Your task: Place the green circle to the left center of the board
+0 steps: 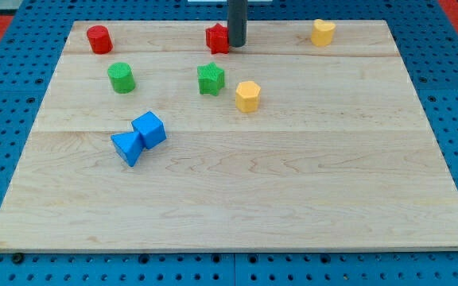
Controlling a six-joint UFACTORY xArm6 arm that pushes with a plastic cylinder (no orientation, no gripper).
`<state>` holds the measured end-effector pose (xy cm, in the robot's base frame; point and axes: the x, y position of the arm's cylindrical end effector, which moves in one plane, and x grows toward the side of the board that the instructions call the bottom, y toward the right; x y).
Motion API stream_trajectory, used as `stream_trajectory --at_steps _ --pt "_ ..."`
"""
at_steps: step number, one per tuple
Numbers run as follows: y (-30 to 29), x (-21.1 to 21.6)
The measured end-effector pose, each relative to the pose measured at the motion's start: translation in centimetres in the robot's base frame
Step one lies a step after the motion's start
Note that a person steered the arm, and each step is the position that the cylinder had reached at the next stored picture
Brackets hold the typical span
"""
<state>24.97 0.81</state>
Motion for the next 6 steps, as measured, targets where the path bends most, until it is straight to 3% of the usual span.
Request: stream_trajectory --at_steps 3,6 --pt "-3.4 3.3" --pt "-15.9 8.0"
